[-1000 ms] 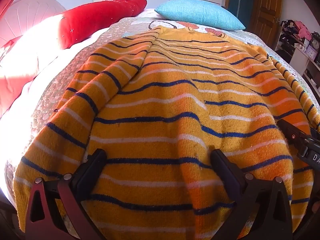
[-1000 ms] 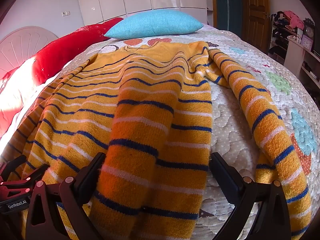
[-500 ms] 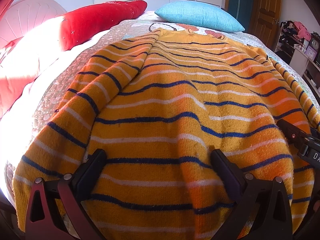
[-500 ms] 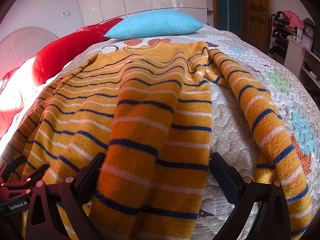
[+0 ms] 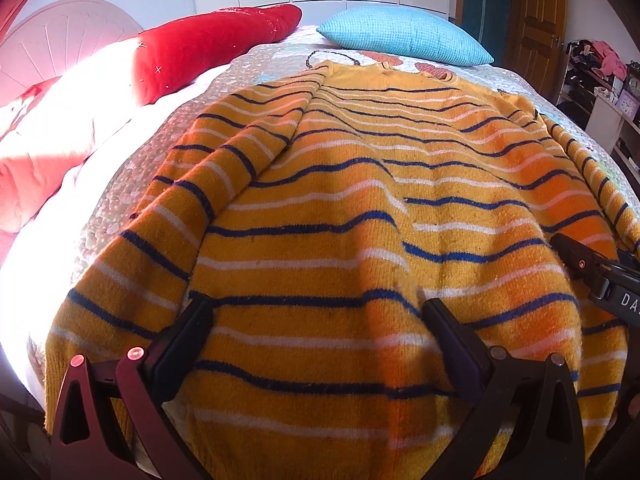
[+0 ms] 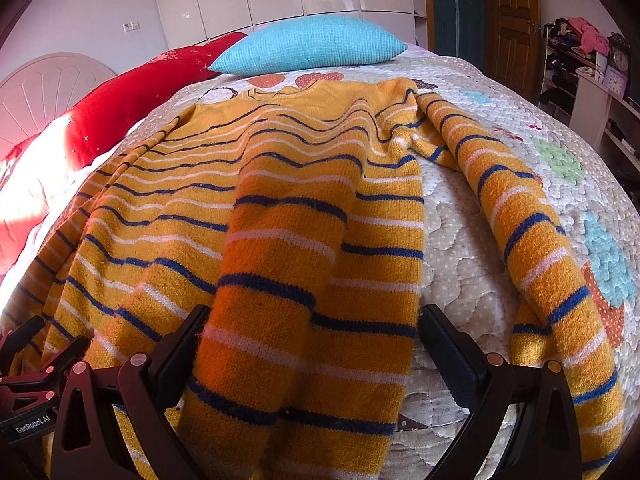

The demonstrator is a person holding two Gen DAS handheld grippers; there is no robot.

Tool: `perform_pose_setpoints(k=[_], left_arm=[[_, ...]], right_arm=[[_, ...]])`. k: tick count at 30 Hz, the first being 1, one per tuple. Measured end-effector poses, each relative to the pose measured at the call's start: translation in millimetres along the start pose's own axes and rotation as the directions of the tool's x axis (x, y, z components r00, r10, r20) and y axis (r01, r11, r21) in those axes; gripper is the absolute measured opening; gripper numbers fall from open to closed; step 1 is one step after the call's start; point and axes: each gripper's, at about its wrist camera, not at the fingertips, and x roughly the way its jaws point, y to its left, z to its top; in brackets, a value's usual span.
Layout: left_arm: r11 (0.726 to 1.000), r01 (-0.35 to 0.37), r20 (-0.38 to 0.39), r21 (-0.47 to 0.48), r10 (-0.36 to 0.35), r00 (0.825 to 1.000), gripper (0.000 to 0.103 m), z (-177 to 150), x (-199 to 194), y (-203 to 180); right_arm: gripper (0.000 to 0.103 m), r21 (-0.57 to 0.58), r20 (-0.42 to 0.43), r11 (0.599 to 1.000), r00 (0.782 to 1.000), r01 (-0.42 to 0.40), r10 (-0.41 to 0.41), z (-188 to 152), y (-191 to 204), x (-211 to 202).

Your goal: Fold small clothes

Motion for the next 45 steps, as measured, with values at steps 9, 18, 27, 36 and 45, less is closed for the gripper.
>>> perform_pose_setpoints(k=[9, 18, 27, 36, 45], left_arm=[[0.999, 0.035, -0.047, -0.008, -0.035, 0.998, 0.103, -6, -21, 6], [0.999, 0.021, 0.000, 0.047, -0.021, 1.000, 0.103, -9, -55, 17], [0.999, 0.033, 0.013, 0.013, -0.033, 0.999, 0.103, 1, -67, 43], [0.997, 0.025, 0.067, 0.076, -0.030, 0.997, 0.095, 16, -74, 64], [0.992, 0.072, -0.038, 0.101, -0.068, 0.997, 0.058, 34, -29, 99]], right_arm=[[0.103, -0.018, -0.010, 1.000, 1.000, 0.025, -0.025, -10, 5, -6], [0.103, 0.043, 0.002, 0.999, 1.000, -0.008, 0.008, -20, 0, -28], [0.103, 0.074, 0.033, 0.996, 0.998, -0.056, 0.054, -17, 7, -53], [0.103, 0.035, 0.050, 0.998, 0.997, -0.052, 0.050, -19, 22, -54], [0.103, 0.022, 0.026, 0.999, 0.999, -0.042, 0.042, -20, 27, -49]])
